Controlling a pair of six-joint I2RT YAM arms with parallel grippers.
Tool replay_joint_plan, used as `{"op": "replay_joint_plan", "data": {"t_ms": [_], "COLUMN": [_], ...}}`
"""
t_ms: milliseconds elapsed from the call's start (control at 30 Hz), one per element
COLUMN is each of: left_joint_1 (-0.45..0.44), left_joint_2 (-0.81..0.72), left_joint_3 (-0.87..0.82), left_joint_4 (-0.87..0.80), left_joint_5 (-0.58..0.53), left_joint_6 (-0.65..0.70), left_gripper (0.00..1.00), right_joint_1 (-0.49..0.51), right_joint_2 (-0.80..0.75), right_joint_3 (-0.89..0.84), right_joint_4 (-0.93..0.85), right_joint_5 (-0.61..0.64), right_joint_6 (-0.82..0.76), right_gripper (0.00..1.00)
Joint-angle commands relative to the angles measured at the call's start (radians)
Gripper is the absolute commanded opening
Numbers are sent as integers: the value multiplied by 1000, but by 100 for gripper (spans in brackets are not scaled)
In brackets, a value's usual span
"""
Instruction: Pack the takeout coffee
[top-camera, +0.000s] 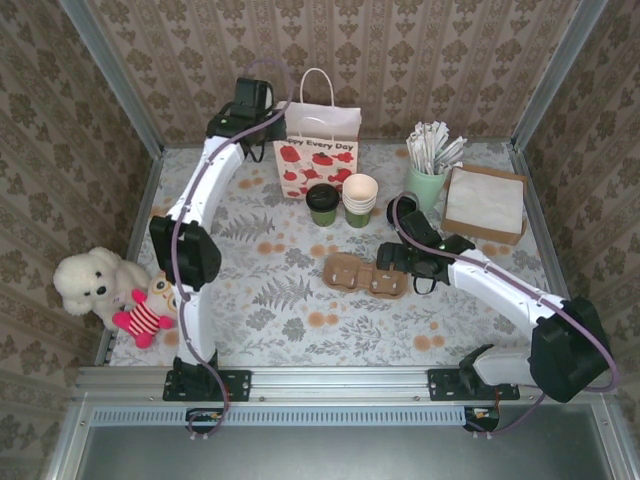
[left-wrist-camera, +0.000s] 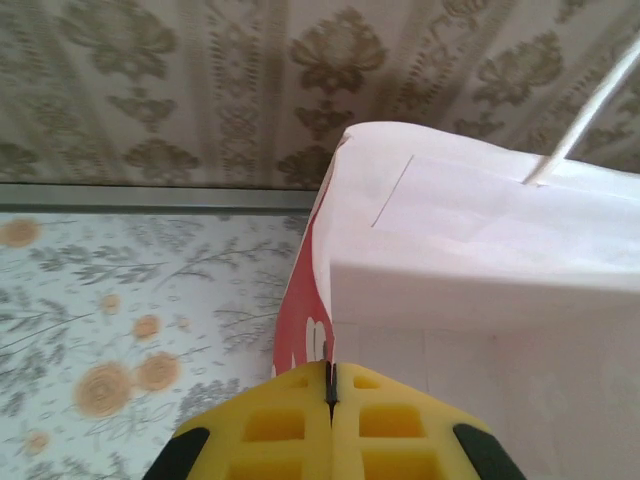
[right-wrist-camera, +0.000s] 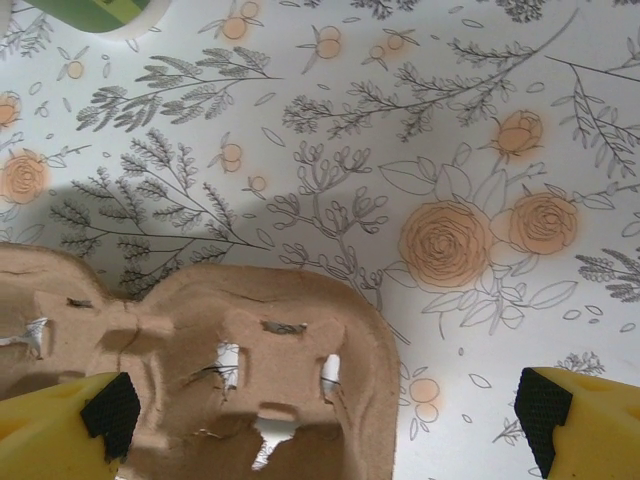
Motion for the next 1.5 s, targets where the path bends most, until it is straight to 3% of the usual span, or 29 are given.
{"op": "replay_joint_plan", "data": {"t_ms": [0, 133, 367, 567, 833, 967, 1167, 1367, 1467], "left_joint_1": [8, 18, 31, 2, -55, -96, -269, -347, -351], "left_joint_2": [-125, -241, -423, -605, -799, -886, -959, -1022, -1081], "left_joint_3": [-96, -275, -480, -659, -800, -870, -946, -982, -1047], "left_joint_4": [73, 160, 128, -41, -213, -260, -351, -417, -334], "left_joint_5": [-145, -214, -419, -519, -495, -413, -390, -389, -333], "left_joint_6": [-47, -76, -161, -391, -615, -708, -862, -894, -837], "left_gripper": [0, 0, 0, 0, 0, 0, 0, 0, 5], "right_joint_1": [32, 58, 106, 164, 201, 223, 271, 280, 277], "right_joint_2": [31, 72, 172, 228, 311, 335, 371, 394, 373], "right_joint_3": [62, 92, 146, 186, 207, 212, 211, 160, 128], "right_joint_4": [2, 13, 16, -18, -73, -100, -93, -67, -80], "right_joint_5": [60, 77, 54, 48, 61, 85, 94, 134, 177], "right_joint_6": [-12, -22, -40, 2, 54, 96, 147, 166, 116], "right_gripper": [100, 100, 100, 100, 99, 89, 85, 73, 66]}}
